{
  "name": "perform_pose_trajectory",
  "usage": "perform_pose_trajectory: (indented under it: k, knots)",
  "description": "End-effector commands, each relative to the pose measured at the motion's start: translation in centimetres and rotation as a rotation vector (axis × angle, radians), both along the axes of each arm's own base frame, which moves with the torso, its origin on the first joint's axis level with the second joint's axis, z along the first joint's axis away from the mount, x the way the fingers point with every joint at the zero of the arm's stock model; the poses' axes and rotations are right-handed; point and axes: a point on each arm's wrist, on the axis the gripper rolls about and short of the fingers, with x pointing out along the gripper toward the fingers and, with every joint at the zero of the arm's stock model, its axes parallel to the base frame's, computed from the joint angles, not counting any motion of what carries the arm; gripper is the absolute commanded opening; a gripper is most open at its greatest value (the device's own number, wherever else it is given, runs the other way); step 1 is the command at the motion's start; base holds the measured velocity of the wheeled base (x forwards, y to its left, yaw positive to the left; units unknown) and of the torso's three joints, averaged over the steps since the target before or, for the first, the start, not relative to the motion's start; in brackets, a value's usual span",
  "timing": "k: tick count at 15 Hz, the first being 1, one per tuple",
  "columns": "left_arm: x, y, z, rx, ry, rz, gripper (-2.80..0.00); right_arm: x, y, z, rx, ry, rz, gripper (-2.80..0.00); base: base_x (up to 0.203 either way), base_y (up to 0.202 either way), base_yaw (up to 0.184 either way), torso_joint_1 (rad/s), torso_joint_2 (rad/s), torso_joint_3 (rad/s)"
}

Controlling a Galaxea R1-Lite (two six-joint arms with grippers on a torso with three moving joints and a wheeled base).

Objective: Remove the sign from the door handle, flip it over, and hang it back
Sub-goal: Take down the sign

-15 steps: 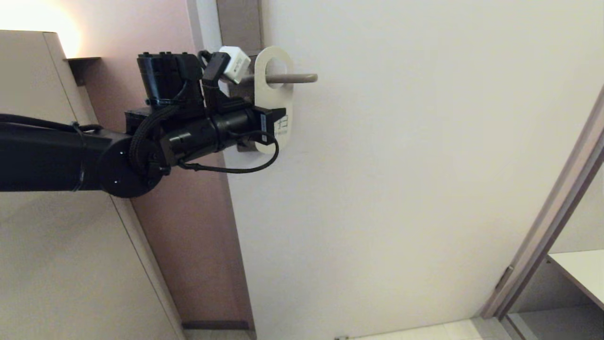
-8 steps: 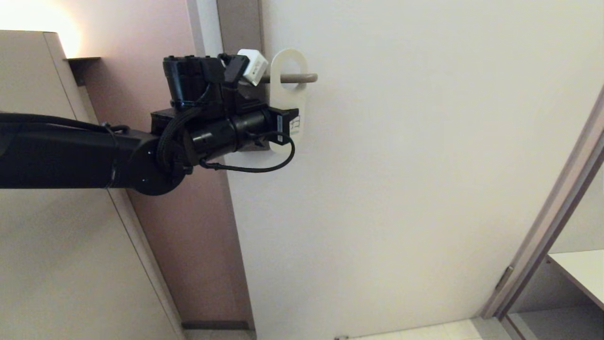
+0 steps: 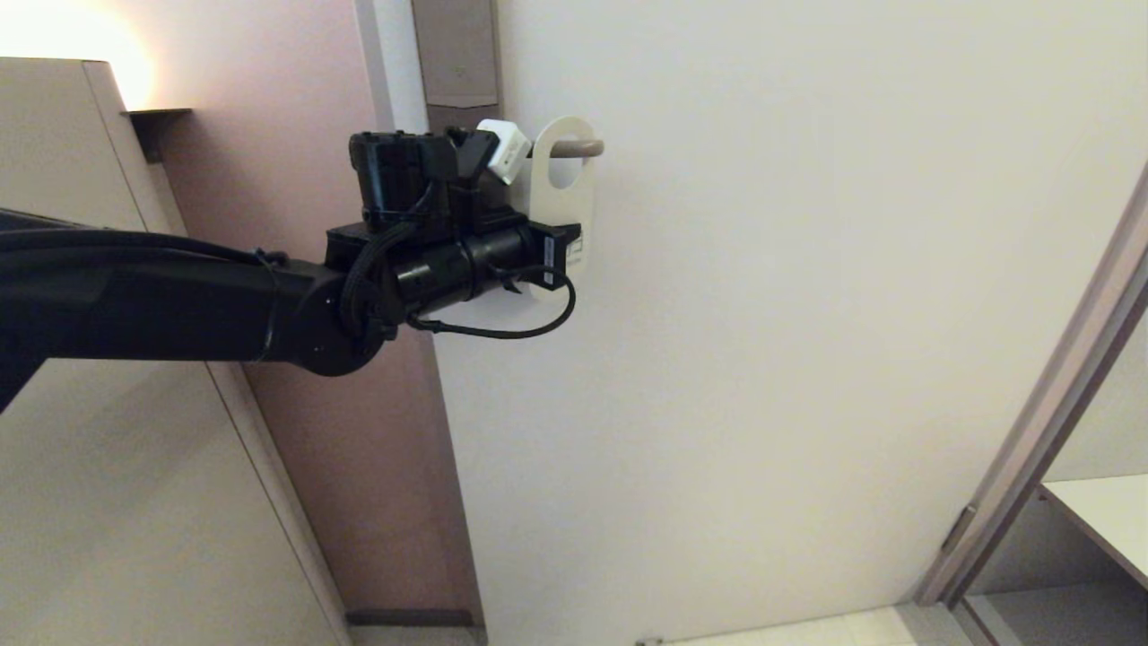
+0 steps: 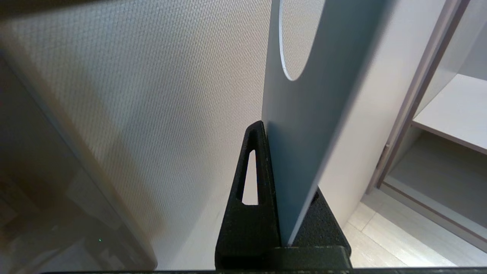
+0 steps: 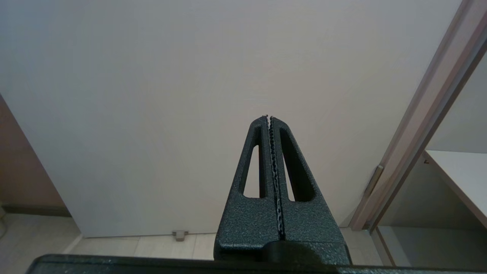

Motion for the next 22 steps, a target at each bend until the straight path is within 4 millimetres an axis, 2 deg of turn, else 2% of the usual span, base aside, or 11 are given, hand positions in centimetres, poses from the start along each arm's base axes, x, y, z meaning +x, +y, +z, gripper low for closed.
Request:
perform_pose_trajectory:
  k: [1, 4, 11, 18, 22]
  knots:
    - [0.5, -0.3, -0.3, -0.001, -0.001, -0.001, -2.80, 0.0, 0.0, 0.0, 0.000, 0.000, 0.000, -2.80, 0.000, 0.000, 0.000, 0.000, 0.00, 0.000]
    - [0.8, -0.7, 0.2, -0.004, -0.008, -0.007, -2.80, 0.0, 0.0, 0.0, -0.001, 0.000, 0.000, -2.80, 0.000, 0.000, 0.000, 0.000, 0.00, 0.000]
    - [0.0, -2.3, 1.3, -0.020, -0.034, -0.049, -2.80, 0.0, 0.0, 0.0, 0.001, 0.000, 0.000, -2.80, 0.000, 0.000, 0.000, 0.000, 0.00, 0.000]
    - [-0.3, -3.0, 1.1, -0.017, -0.028, -0.067, -2.80, 0.0, 0.0, 0.0, -0.001, 0.000, 0.000, -2.80, 0.000, 0.000, 0.000, 0.000, 0.00, 0.000]
    - [-1.9, -3.2, 1.8, -0.020, -0.031, -0.096, -2.80, 0.0, 0.0, 0.0, -0.001, 0.000, 0.000, -2.80, 0.000, 0.000, 0.000, 0.000, 0.00, 0.000]
